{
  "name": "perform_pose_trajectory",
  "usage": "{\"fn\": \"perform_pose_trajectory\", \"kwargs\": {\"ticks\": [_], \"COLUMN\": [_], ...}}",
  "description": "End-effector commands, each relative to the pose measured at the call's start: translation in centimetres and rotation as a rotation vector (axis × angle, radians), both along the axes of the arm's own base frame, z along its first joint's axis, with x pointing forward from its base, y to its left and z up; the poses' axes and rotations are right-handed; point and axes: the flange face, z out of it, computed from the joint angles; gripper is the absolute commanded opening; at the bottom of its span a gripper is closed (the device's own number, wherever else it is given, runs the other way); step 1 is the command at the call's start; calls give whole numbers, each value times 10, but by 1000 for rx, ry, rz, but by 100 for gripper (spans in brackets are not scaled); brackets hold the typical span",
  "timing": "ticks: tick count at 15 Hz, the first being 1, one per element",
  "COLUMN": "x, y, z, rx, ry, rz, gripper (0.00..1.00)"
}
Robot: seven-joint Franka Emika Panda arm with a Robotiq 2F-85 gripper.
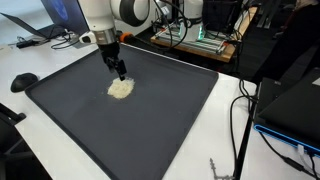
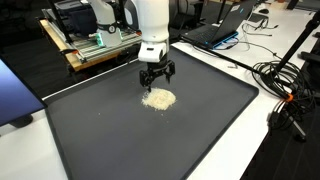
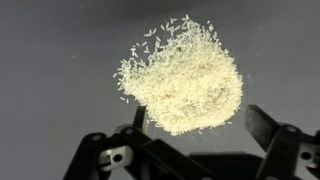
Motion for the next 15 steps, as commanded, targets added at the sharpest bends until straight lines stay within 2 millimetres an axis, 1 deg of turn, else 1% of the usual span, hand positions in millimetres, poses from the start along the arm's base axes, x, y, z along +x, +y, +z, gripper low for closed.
{"fn": "perform_pose_trajectory", "kwargs": {"ticks": [1,4,9,15], "x": [-22,-26,-22,-18], "y": [-1,-1,-1,10], "z": [-8,-20,-30,-47], "rx": [25,18,8,-3], "ry": [4,23,37,53], "rz": [-39,-40,-65,-54], "gripper": [100,100,100,100]}}
